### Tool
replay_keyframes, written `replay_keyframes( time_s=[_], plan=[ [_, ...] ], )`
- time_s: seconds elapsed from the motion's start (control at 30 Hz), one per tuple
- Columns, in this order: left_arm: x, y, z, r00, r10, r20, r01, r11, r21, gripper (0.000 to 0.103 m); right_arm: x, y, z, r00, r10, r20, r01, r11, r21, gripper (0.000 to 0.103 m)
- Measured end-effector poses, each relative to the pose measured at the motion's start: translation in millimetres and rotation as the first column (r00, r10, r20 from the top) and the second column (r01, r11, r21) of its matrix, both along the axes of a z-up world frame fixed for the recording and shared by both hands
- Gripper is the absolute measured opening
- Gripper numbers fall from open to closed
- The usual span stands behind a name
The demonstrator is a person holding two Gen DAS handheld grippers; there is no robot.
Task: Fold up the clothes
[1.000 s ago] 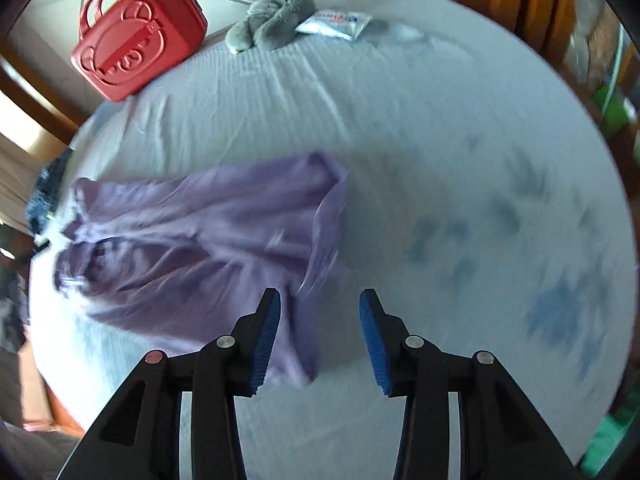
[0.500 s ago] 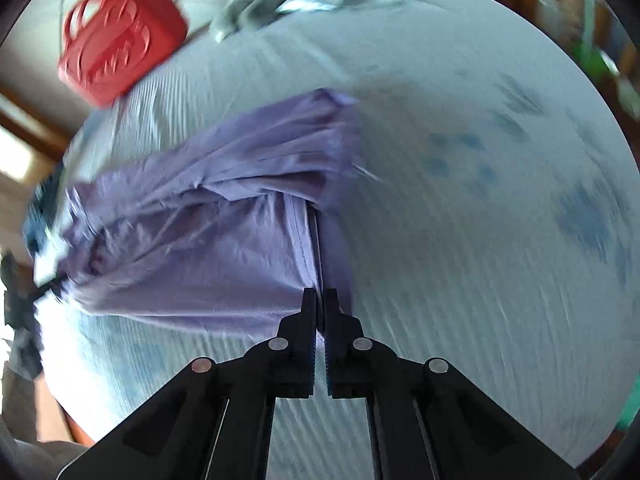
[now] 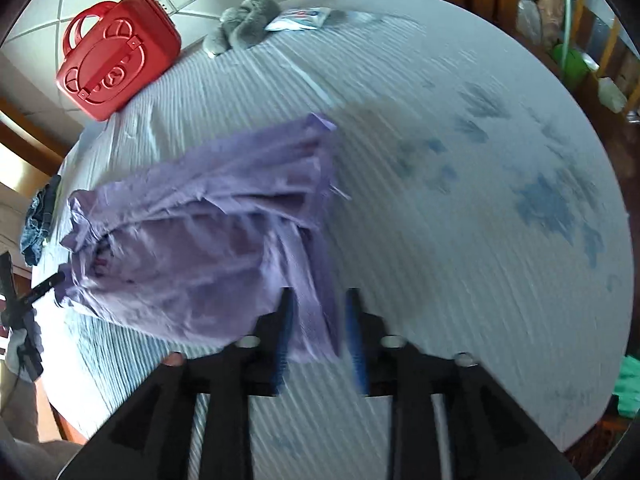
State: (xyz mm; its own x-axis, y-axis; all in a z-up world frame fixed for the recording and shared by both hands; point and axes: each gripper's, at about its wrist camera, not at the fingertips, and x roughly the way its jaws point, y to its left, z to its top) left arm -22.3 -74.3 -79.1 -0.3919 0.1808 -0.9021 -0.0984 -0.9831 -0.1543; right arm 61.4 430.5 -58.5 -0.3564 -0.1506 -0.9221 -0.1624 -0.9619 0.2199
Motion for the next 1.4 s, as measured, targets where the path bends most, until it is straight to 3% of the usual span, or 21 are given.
replay_keyframes(
  time_s=[0.17, 0.27, 0.43, 0.53, 0.63, 0.7, 0.83, 0.9, 0.97, 1.07, 1.23, 1.3, 1.4],
  plan=[
    [7.7, 14.2, -2.5, 0.999, -0.039, 0.008, 0.039, 0.999, 0.004, 0.072, -21.0, -13.4, -18.2, 0.999, 0.033, 0.037, -0.033, 0.999, -0.003, 0.044],
    [8.0, 22.3, -10.6, 0.998, -0.049, 0.031, 0.05, 0.999, -0.008, 0.072, -23.5, -19.4, -33.1, 0.995, 0.066, 0.081, -0.066, 0.998, 0.0, 0.011],
    [7.3, 30.0, -14.5, 0.998, -0.043, 0.038, 0.044, 0.999, -0.028, 0.072, -19.2, -7.7, -40.3, 0.994, -0.036, 0.103, 0.035, 0.999, 0.012, 0.009],
    [9.5, 39.6, -12.8, 0.997, -0.068, 0.031, 0.07, 0.996, -0.062, 0.072, -16.6, -8.0, -39.7, 0.993, -0.043, 0.114, 0.041, 0.999, 0.021, 0.01],
    [13.3, 48.5, -0.1, 1.0, -0.027, 0.013, 0.028, 0.997, -0.076, 0.072, -13.7, -7.6, -31.9, 0.994, -0.036, 0.108, 0.03, 0.998, 0.05, 0.022],
    [18.7, 58.3, 15.3, 1.0, 0.006, -0.016, -0.007, 0.997, -0.079, 0.072, -10.4, -0.2, -17.4, 0.998, -0.004, 0.057, 0.003, 1.0, 0.009, 0.023],
    [42.9, 116.9, 50.3, 0.995, 0.065, -0.08, -0.071, 0.995, -0.073, 0.072, -17.2, 15.4, 11.0, 0.986, 0.157, -0.061, -0.158, 0.987, -0.016, 0.023],
    [38.7, 157.3, 58.4, 0.989, 0.109, -0.104, -0.117, 0.991, -0.066, 0.072, -26.9, 25.1, 15.8, 0.956, 0.278, -0.098, -0.281, 0.96, -0.013, 0.023],
    [67.3, 187.5, 62.6, 0.977, 0.177, -0.121, -0.186, 0.981, -0.062, 0.072, -38.6, 35.5, 16.2, 0.908, 0.399, -0.13, -0.404, 0.915, -0.016, 0.023],
    [106.5, 220.8, 63.5, 0.934, 0.342, -0.102, -0.347, 0.937, -0.042, 0.072, -55.0, 45.9, 14.5, 0.816, 0.554, -0.163, -0.565, 0.825, -0.025, 0.023],
    [131.4, 288.4, 52.8, 0.868, 0.491, -0.07, -0.49, 0.871, 0.033, 0.072, -78.3, 44.1, 10.6, 0.64, 0.749, -0.173, -0.759, 0.65, 0.005, 0.023],
    [136.5, 306.4, 48.7, 0.855, 0.516, -0.047, -0.512, 0.855, 0.083, 0.072, -83.4, 43.5, 8.2, 0.609, 0.776, -0.165, -0.786, 0.618, 0.004, 0.023],
    [135.9, 335.3, 41.8, 0.827, 0.56, -0.049, -0.555, 0.827, 0.088, 0.072, -88.5, 42.8, 3.7, 0.56, 0.813, -0.16, -0.824, 0.567, -0.003, 0.023]
  ],
)
